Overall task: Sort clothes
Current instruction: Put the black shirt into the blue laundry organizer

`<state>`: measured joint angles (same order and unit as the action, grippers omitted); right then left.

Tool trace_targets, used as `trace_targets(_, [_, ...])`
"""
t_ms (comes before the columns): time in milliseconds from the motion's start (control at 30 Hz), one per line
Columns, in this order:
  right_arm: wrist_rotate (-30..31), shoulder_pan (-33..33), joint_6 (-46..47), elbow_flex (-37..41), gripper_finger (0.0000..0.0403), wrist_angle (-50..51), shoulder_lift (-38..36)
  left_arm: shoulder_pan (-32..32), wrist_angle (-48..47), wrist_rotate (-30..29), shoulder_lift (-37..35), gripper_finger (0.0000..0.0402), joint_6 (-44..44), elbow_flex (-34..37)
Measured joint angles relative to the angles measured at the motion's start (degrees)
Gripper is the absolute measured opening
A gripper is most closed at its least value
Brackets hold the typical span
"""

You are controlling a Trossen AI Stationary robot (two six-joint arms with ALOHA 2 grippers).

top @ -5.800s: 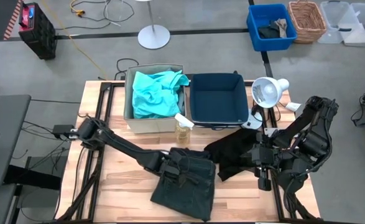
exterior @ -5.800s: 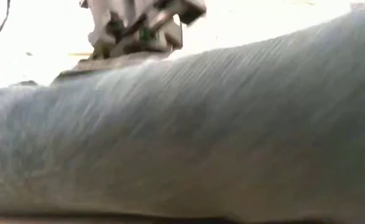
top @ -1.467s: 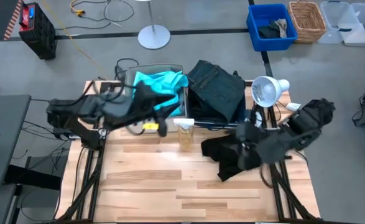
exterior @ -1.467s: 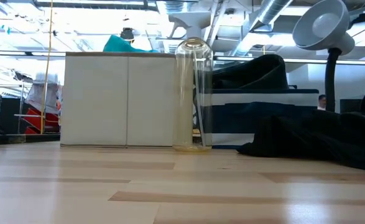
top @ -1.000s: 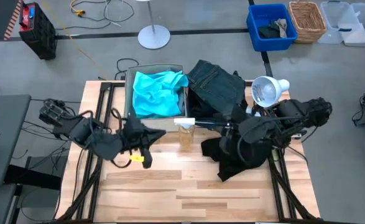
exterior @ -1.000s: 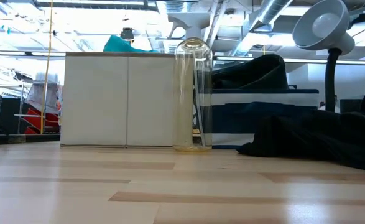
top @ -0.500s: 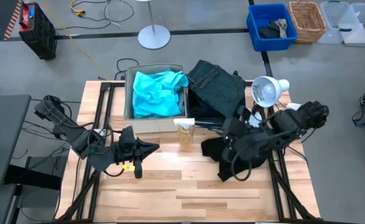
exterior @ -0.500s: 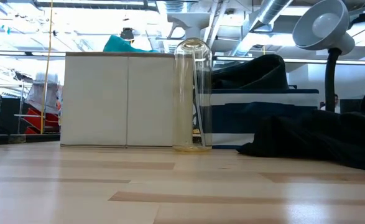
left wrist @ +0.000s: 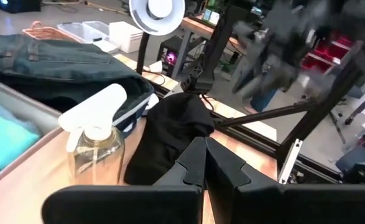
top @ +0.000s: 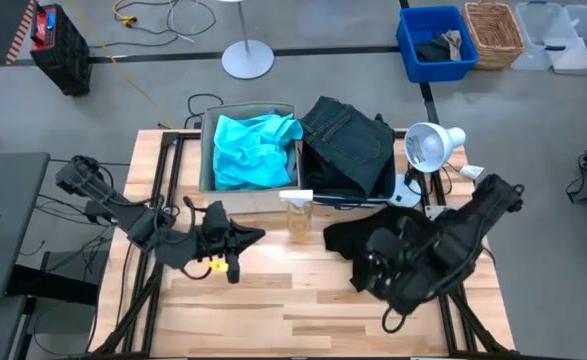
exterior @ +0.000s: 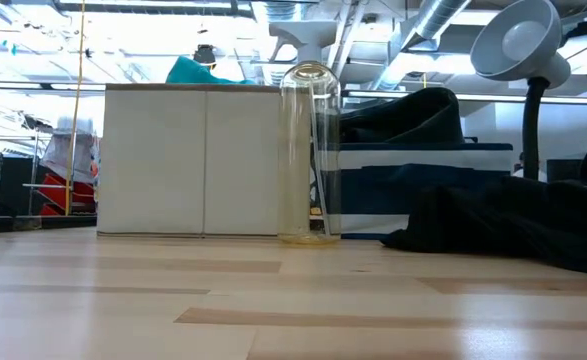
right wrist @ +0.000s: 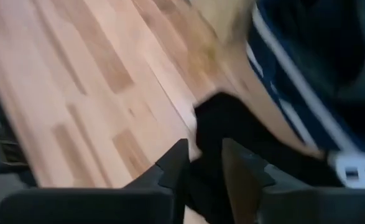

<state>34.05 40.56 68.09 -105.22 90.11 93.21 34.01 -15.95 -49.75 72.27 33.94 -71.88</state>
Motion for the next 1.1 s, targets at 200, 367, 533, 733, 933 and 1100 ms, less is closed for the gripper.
trace_targets(200, [-2.08, 4.96, 12.03, 12.13, 0.0171, -0.45, -0.28, -4.29, 4.56, 6.26, 0.00, 0.0001, -2.97, 0.00])
trace_targets(367, [-2.67, 7.45, 15.51, 18.44, 0.0212, -0.13, -0.29, -8.02, 8.14, 9.76, 0.00, 0.0001, -3.90, -0.02])
trace_targets(533, [-2.72, 7.04, 13.30, 25.04, 0.0220, -1.71, -0.33, -11.06, 11.00, 12.34, 0.02, 0.0000, -2.10, -0.02])
trace_targets(733, [-2.67, 6.09, 12.22, 34.44, 0.0220, -9.03, -4.96, -13.81, 13.15, 13.41, 0.02, 0.0000, -2.28, -0.02])
trace_targets(933, [-2.72, 6.07, 11.36, 44.85, 0.0221, -16.06, -12.17, -16.52, 13.37, 13.35, 0.02, 0.0000, -0.36, -0.02])
trace_targets(1100, [-2.93, 6.07, 9.27, 51.94, 0.0221, -25.26, -15.63, -16.82, 14.31, 13.30, 0.02, 0.0000, -0.07, -0.02])
